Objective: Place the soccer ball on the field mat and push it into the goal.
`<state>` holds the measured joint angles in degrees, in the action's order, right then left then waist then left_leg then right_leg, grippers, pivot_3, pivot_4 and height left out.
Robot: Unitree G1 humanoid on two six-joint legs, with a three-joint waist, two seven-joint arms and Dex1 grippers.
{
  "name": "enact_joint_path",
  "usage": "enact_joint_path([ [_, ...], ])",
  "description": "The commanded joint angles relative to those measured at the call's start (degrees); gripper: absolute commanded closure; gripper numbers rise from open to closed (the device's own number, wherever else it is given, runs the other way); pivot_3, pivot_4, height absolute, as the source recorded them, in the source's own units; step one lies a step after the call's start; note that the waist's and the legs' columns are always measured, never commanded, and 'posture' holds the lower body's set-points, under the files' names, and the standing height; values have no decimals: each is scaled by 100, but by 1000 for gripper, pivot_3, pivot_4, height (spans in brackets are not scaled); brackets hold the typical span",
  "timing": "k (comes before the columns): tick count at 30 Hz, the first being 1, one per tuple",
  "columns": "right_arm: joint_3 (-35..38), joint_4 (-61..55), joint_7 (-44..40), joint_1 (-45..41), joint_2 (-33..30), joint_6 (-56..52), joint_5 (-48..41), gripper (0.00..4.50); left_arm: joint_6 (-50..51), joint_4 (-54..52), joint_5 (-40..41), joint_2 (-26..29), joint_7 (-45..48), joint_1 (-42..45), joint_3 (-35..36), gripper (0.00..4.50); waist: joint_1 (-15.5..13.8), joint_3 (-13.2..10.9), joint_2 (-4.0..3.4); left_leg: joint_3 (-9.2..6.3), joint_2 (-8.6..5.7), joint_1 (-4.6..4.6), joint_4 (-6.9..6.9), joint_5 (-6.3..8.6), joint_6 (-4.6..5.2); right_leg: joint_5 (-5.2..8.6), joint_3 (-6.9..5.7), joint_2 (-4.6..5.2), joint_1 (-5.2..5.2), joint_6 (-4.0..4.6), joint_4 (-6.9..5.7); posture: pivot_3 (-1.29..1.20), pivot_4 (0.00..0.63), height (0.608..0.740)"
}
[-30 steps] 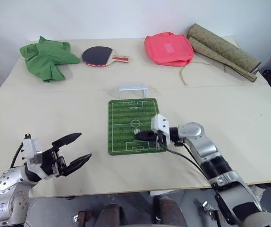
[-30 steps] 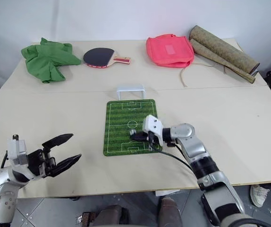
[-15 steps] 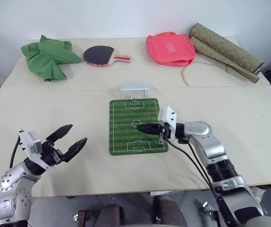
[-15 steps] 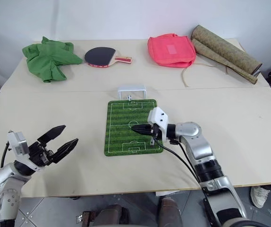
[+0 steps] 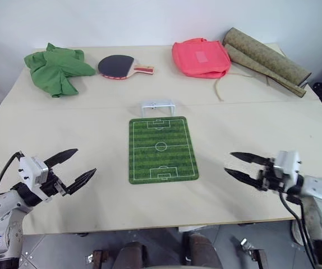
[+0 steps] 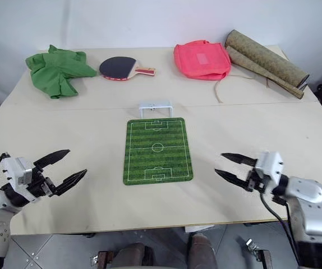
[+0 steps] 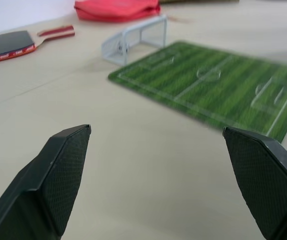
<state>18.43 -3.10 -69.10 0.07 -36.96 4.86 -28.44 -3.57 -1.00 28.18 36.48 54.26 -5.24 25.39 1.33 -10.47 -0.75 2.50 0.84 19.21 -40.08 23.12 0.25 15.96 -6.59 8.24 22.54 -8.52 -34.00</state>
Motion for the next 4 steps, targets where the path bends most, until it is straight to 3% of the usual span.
enact_joint_path([
  [1,482,-185,217,126,-91,175,-194,448,-293,29,-112,100,-28,-169,271,0,14,0,0,0,1,-1,0,0,0,0,0,0,0,0,-1,0,150,740],
  [2,540,-163,262,159,-95,170,-209,61,-295,44,-102,108,-14,-212,294,0,16,0,0,0,1,-2,0,0,0,0,1,0,0,0,-1,0,150,740],
  [4,610,-86,287,225,-104,244,-178,24,-364,115,-126,110,-40,-265,333,0,14,0,0,0,1,-2,2,0,0,0,2,1,1,0,-2,0,150,740],
])
